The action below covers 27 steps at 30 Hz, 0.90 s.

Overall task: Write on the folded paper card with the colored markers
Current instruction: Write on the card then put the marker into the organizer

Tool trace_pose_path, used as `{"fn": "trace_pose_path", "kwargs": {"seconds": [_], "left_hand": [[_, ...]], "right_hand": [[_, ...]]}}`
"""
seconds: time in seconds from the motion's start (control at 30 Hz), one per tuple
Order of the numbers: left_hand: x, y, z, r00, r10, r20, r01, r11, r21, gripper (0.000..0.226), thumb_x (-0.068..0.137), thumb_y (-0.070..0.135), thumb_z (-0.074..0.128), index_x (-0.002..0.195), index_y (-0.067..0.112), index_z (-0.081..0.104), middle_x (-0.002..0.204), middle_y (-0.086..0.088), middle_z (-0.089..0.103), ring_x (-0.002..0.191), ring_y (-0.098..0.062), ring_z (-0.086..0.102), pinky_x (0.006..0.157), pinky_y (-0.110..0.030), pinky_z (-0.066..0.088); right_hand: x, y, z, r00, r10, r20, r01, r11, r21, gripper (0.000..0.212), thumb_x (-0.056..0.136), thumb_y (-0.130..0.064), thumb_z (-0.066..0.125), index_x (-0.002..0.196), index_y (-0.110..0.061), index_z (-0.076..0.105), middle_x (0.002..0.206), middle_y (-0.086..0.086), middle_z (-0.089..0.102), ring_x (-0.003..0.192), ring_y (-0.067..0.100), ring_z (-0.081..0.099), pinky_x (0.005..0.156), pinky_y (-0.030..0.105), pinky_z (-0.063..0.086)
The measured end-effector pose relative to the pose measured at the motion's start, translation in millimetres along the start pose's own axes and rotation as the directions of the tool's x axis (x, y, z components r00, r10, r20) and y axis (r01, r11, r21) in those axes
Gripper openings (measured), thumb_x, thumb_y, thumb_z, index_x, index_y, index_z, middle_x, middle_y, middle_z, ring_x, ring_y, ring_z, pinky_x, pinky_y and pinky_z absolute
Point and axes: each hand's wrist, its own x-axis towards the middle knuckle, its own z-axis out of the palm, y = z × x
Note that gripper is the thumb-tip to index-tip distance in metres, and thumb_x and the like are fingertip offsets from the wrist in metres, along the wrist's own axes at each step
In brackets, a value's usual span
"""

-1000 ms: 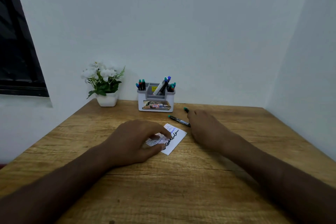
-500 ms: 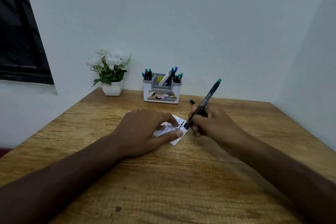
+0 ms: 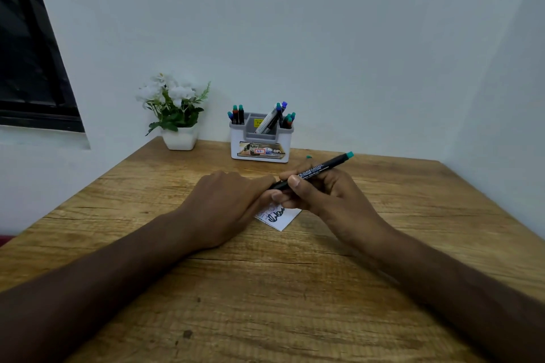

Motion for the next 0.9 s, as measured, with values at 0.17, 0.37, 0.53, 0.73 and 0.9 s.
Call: {"fn": "trace_pose_path", "kwargs": {"seconds": [0.17,0.37,0.53,0.73,0.9], "left_hand": [[0.0,-7.9,2.8,1.0,-0.024,0.015,0.025,0.998,-0.064,0.061,0.097,0.072,0.0,0.124,0.048,0.05,0.07,0.017,0.048,0.065,-0.008,0.05,0.054,-0.03,0.03],[1.3,-9.1,2.0,1.0,-0.013,0.018,0.015,0.992,-0.127,0.047,0.096,0.078,0.025,0.107,0.042,0.053,0.087,0.016,0.068,0.075,-0.004,0.059,0.058,-0.032,0.047],[0.4,-14.0,3.8,0.999,-0.007,0.043,0.018,0.968,-0.252,0.03,0.091,0.064,0.066,0.09,0.051,0.039,0.111,0.03,0.07,0.099,0.005,0.065,0.066,-0.033,0.055],[1.9,-11.2,4.1,1.0,-0.015,0.01,0.017,0.927,-0.374,0.028,0.089,0.055,0.074,0.1,0.036,0.056,0.097,0.028,0.069,0.096,0.015,0.062,0.071,-0.028,0.056],[1.7,-10.6,4.5,1.0,0.011,-0.02,-0.019,0.911,-0.413,0.033,0.087,0.048,0.08,0.087,0.038,0.048,0.094,0.039,0.066,0.104,0.005,0.068,0.072,-0.022,0.051]], "right_hand": [[2.8,-11.0,-7.8,0.999,0.052,-0.014,-0.048,0.98,0.191,0.025,0.105,-0.026,0.056,0.114,-0.006,0.066,0.108,0.022,0.08,0.101,0.034,0.079,0.091,0.038,0.065],[6.5,-4.7,-28.0,0.974,-0.001,-0.227,-0.004,1.0,-0.023,0.02,0.102,-0.021,0.068,0.102,-0.004,0.078,0.095,0.022,0.078,0.08,0.025,0.072,0.077,0.036,0.061],[1.7,-0.5,-23.5,0.989,0.125,-0.079,-0.135,0.981,-0.139,0.013,0.089,0.005,0.072,0.087,-0.007,0.078,0.089,0.018,0.081,0.083,0.027,0.077,0.086,0.04,0.063],[-4.2,-4.6,-6.6,0.998,0.045,-0.032,-0.054,0.914,-0.402,0.009,0.085,-0.009,0.075,0.081,-0.017,0.078,0.071,0.007,0.078,0.065,0.018,0.073,0.074,0.037,0.062],[-1.7,-1.2,-2.0,0.997,0.019,-0.07,-0.048,0.889,-0.455,0.005,0.086,-0.013,0.076,0.082,-0.011,0.076,0.071,0.009,0.077,0.063,0.026,0.074,0.073,0.047,0.064]]}}
